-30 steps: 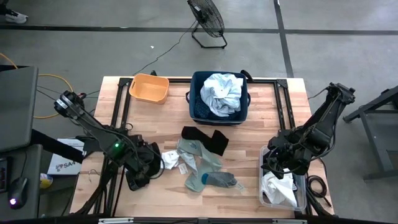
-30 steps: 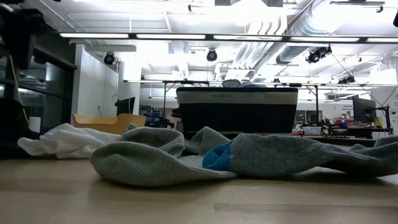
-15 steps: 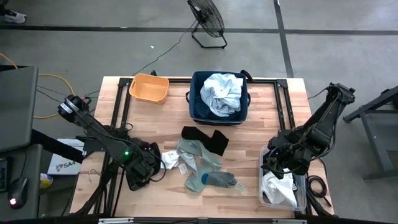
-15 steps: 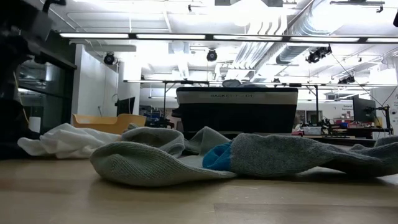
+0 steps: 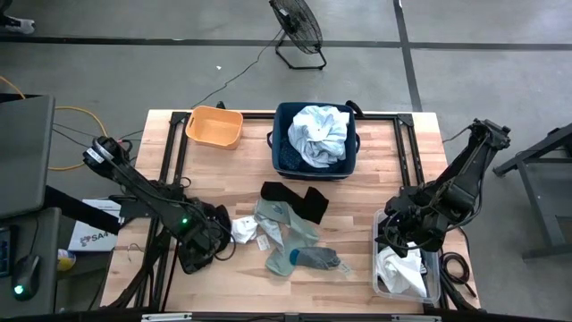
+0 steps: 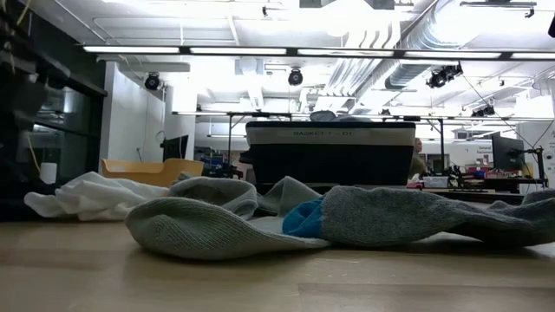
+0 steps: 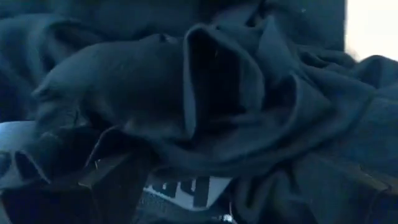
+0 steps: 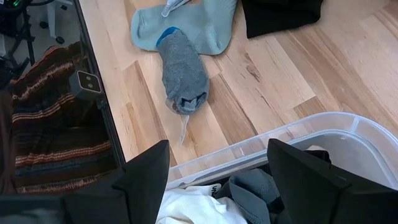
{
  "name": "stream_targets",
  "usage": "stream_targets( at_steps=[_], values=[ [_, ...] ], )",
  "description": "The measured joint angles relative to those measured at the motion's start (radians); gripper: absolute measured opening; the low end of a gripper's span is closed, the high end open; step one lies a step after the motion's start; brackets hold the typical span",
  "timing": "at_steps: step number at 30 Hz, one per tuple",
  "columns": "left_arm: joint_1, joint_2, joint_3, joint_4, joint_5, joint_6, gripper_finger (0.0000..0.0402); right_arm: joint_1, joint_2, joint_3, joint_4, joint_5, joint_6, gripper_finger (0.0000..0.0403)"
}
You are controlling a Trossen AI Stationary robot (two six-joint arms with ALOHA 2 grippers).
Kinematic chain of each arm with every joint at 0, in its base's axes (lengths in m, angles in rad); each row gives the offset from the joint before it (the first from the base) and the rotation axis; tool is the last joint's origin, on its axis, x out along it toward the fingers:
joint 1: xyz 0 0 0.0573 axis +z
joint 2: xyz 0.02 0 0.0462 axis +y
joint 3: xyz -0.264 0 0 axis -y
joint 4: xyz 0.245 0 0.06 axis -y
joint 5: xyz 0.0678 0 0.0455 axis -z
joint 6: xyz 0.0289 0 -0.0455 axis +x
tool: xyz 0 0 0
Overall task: Pick & Place Cloths
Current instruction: Put the black boxer shorts into the transparent bin
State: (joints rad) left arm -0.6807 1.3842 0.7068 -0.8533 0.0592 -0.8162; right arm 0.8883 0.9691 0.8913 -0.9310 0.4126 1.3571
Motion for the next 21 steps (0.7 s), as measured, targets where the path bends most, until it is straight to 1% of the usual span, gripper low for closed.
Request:
stream_targets(
  at_steps=[3, 5, 10, 16, 19, 21],
  values=[
    [0.0, -0.005, -0.057, 0.08, 0.013, -0.004, 0.0365, 0.0, 0.0, 0.0, 0.0, 0.0, 0.0, 0.0262],
    [0.0, -0.007, -0.08, 0.101, 0.005, -0.005, 0.0365, 0.0, 0.0, 0.0, 0.0, 0.0, 0.0, 0.0262],
    [-0.002, -0.005, -0.098, 0.113, -0.05, 0.016, 0.0365, 0.0, 0.0, 0.0, 0.008, 0.0, 0.002, 0.0262],
    [-0.001, -0.006, -0.127, 0.176, -0.089, 0.058, 0.0365, 0.0, 0.0, 0.0, 0.024, 0.005, 0.004, 0.0262],
    [-0.001, -0.006, -0.141, 0.185, -0.097, 0.05, 0.0355, 0.0, 0.0, 0.0, 0.024, 0.004, 0.004, 0.0262],
    [-0.001, -0.006, -0.152, 0.194, -0.102, 0.041, 0.0338, 0.0, 0.0, 0.0, 0.024, 0.004, 0.004, 0.0262]
  ],
)
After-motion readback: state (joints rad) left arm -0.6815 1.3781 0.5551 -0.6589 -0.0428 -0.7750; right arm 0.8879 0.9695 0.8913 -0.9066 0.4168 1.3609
